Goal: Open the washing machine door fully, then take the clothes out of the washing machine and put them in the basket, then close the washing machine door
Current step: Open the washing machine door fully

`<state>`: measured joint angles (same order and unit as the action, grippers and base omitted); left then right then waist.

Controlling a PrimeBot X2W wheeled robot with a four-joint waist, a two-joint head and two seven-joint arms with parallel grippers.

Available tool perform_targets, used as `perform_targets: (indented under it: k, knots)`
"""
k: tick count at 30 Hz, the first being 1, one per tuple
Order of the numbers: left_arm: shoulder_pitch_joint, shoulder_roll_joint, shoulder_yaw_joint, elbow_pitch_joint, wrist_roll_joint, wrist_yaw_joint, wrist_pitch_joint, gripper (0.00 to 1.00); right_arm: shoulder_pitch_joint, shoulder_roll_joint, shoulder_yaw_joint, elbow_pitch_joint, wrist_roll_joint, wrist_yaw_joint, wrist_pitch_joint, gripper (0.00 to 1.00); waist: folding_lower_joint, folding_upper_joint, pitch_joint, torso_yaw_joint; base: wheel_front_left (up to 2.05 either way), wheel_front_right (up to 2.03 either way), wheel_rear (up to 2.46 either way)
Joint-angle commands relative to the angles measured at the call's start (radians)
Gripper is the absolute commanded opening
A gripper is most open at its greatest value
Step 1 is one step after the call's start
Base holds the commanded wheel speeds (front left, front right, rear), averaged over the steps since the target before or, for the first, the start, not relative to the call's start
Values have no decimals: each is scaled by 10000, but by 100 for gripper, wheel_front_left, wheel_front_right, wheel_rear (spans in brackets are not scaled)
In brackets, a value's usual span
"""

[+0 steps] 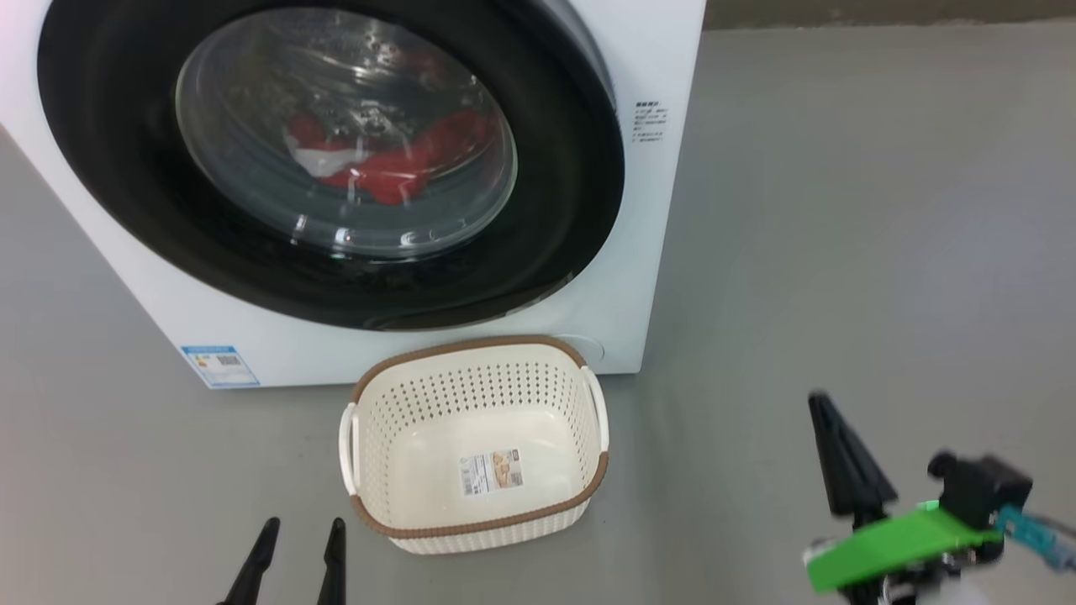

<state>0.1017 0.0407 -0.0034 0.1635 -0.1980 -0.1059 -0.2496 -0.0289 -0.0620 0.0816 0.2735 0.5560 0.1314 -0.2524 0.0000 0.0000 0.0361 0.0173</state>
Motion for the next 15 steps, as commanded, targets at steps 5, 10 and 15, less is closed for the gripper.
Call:
perform_targets:
  k: [5,10,15]
  knots:
    - [-677,95,59,-216,-69,-38,-122,100,-1589,-65,284,-426,522,-7,-93,0,0,0,594,342,0,0,0]
    - [-1135,95,-142,-215,-151,-63,-122,100,-2723,-190,199,-489,987,-7,-93,0,0,0,1252,662,0,0,0]
    - [-1662,95,-329,-213,-318,-78,-122,100,-3835,-468,205,-506,1466,-7,-93,0,0,0,1962,983,0,0,0]
